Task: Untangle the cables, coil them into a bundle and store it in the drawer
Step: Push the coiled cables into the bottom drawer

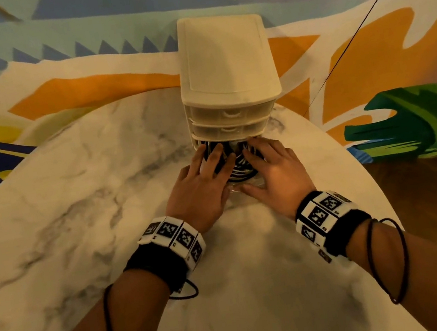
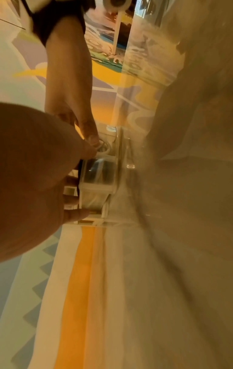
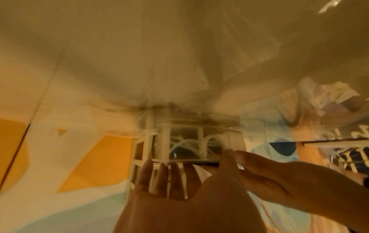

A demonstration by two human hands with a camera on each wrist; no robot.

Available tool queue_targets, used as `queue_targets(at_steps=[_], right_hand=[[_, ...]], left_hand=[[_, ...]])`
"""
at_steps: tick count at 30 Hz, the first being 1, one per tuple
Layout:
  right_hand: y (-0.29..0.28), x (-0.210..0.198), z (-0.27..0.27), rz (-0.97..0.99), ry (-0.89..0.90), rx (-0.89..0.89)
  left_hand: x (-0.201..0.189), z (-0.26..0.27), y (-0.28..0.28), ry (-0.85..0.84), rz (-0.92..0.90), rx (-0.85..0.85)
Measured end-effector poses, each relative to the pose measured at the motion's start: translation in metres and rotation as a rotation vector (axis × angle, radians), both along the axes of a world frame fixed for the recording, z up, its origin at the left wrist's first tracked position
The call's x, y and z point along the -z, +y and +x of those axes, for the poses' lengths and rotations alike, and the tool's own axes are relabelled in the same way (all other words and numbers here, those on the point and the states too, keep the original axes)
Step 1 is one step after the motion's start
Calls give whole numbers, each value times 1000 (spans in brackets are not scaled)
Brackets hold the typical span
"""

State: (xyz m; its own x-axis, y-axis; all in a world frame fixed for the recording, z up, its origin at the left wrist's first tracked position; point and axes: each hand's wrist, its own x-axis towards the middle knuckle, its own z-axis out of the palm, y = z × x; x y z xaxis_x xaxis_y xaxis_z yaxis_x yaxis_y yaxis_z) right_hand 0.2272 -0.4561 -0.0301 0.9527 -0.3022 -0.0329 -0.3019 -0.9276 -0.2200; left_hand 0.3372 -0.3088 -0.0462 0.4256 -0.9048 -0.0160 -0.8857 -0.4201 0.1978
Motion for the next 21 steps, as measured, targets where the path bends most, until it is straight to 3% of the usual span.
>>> queue_targets(at_steps=[4, 9, 12, 15, 21], right_hand=[[-3, 16, -11, -24, -116, -36], [-6, 9, 8, 25, -91, -39], [-5, 12, 1, 28, -163, 57], [-3, 19, -3, 84, -272, 160], [-8, 16, 15, 26, -204, 139]], left_hand=[[2, -2, -3, -64, -35, -23], [-2, 4, -16, -87, -111, -79], [-2, -1, -15, -70, -232, -135], [-1, 0, -15, -53, -241, -143], [-8, 10, -26, -62, -217, -263]])
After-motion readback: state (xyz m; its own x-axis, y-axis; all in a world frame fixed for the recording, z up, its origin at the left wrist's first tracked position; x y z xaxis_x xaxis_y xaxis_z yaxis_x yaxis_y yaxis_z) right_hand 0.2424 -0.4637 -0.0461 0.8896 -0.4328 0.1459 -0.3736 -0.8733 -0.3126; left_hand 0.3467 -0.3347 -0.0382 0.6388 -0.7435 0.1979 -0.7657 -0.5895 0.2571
